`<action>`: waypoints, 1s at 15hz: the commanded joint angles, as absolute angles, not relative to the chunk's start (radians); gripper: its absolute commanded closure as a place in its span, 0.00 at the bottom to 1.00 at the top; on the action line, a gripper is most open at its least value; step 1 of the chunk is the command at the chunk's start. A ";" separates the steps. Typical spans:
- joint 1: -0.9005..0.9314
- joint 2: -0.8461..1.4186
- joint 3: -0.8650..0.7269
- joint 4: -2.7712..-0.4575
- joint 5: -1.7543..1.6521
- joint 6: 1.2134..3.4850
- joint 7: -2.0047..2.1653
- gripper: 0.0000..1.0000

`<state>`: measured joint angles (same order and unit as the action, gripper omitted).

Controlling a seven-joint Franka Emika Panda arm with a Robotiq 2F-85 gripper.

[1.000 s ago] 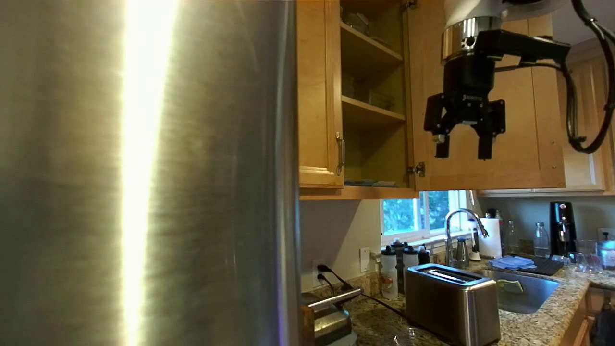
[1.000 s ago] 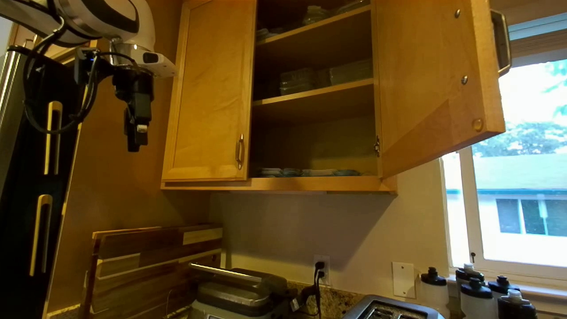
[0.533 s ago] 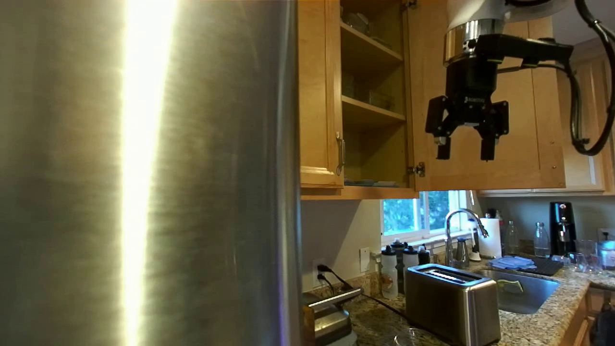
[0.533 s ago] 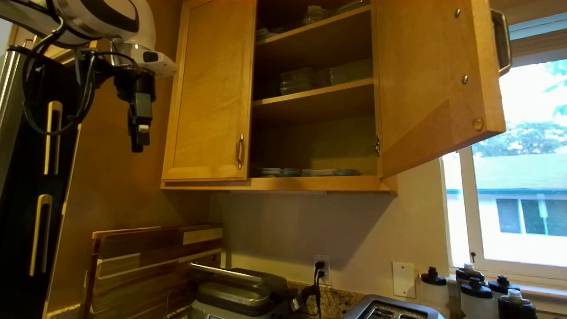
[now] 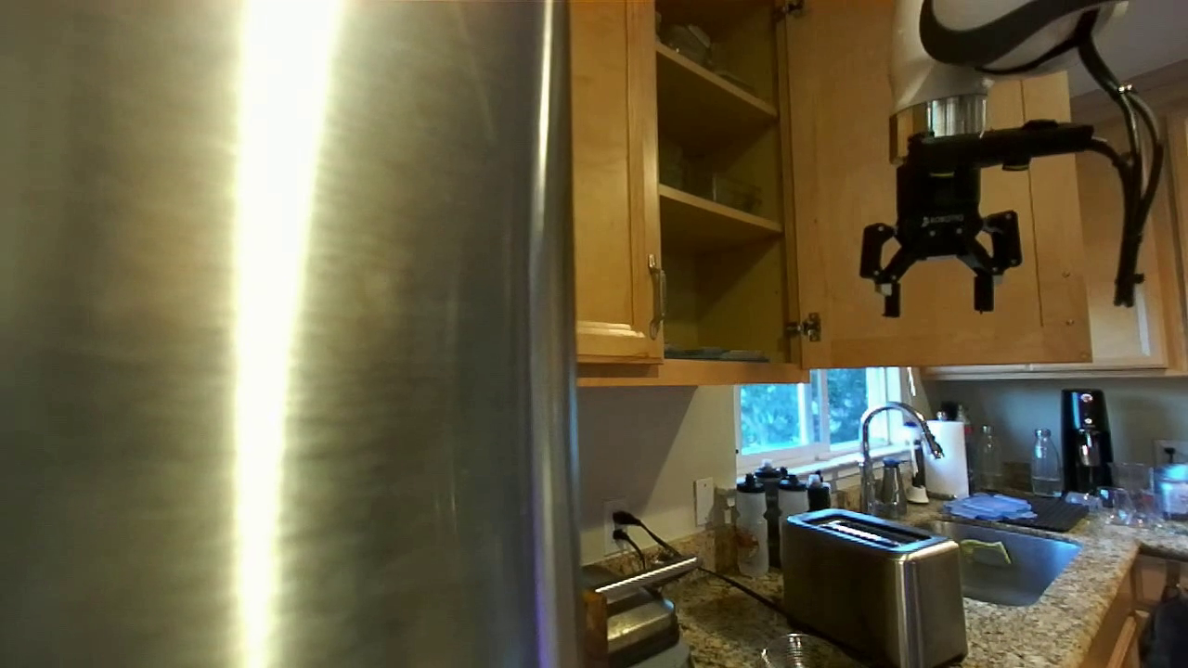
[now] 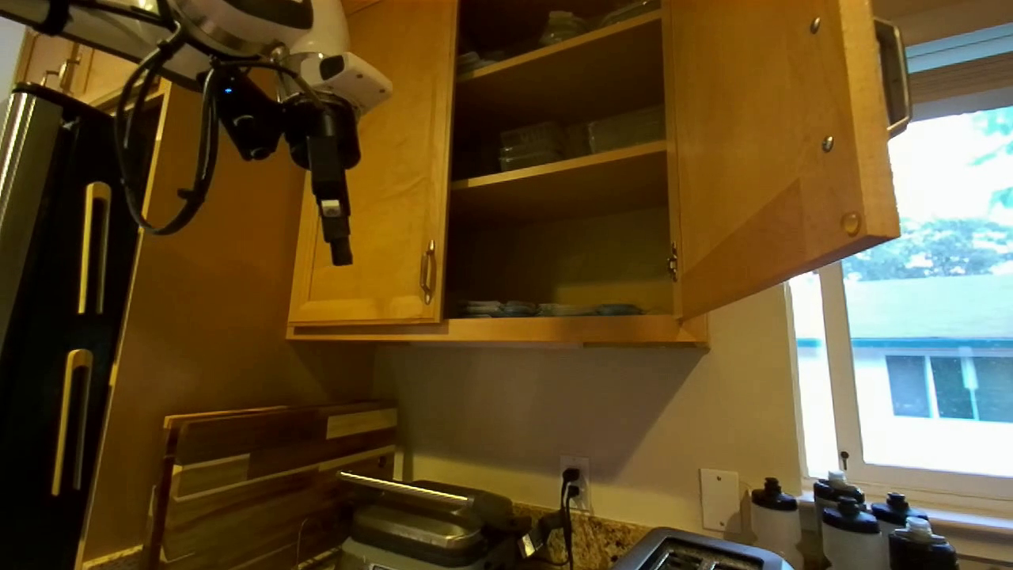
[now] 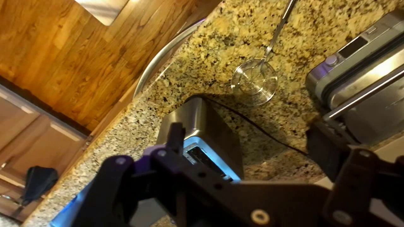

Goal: Close the kitchen cabinet doors

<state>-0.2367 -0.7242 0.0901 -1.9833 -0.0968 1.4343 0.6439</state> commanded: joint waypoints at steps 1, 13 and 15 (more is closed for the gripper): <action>-0.293 -0.660 0.035 -1.942 -0.103 1.433 0.731 0.00; -0.323 -0.664 -0.178 -1.887 -0.147 1.204 0.498 0.00; -0.309 -0.661 -0.194 -1.876 -0.156 1.187 0.402 0.00</action>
